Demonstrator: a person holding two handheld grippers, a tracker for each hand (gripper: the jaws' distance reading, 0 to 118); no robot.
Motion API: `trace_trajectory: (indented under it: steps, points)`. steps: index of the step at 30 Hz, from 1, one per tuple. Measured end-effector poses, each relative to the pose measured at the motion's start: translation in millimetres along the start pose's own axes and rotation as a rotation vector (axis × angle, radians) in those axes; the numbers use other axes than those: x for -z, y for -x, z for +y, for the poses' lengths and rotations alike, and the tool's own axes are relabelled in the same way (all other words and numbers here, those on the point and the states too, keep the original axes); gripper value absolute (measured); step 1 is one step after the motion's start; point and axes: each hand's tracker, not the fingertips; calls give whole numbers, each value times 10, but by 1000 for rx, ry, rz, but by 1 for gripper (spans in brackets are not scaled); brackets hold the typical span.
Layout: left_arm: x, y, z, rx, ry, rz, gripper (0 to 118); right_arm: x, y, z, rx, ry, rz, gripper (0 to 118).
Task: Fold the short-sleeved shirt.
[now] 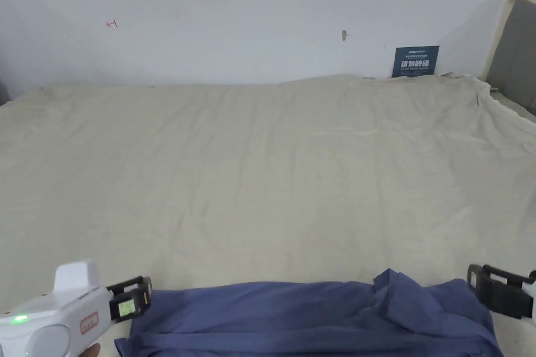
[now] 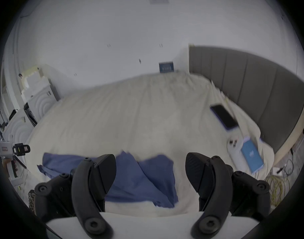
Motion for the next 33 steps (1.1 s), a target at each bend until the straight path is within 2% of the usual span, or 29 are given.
trace_trajectory:
  steps: [3, 5, 7, 8, 10, 11, 12, 13, 15, 22, 25, 32, 33]
  points:
    - [-135, -60, 172, -7, -36, 2, 102, -151, 130, 185, -33, -81, 0, 86]
    - [-183, -98, 235, 14, -60, 1, 96, -212, 220, 242, -59, -133, -8, 84]
    - [-206, -142, 243, 42, -95, 15, 71, -240, 317, 271, -95, -170, -47, 69]
    - [-222, -163, 244, 52, -111, 12, 55, -246, 364, 280, -116, -185, -63, 57]
    - [-249, -204, 226, 61, -135, 5, 46, -241, 437, 281, -135, -202, -74, 53]
    - [-252, -222, 208, 40, -152, -7, 38, -238, 465, 277, -139, -208, -64, 43]
    - [-262, -224, 193, 18, -161, -29, 27, -235, 489, 270, -145, -216, -59, 19]
    - [-270, -222, 174, 2, -165, -64, 20, -220, 518, 263, -150, -226, -64, 0]
    - [-276, -228, 119, -17, -187, -87, 0, -214, 572, 262, -177, -236, -63, 0]
    - [-238, -185, 69, -14, -156, -98, 0, -141, 596, 252, -181, -238, -53, 0]
    - [-133, -102, 89, -15, -77, -130, 0, -167, 635, 253, -171, -234, -53, 0]
    - [309, 259, 13, -165, 169, -253, 0, -122, 562, 192, -161, -201, -56, 0]
    - [392, 322, -8, -181, 206, -275, 3, -116, 554, 193, -161, -194, -57, 0]
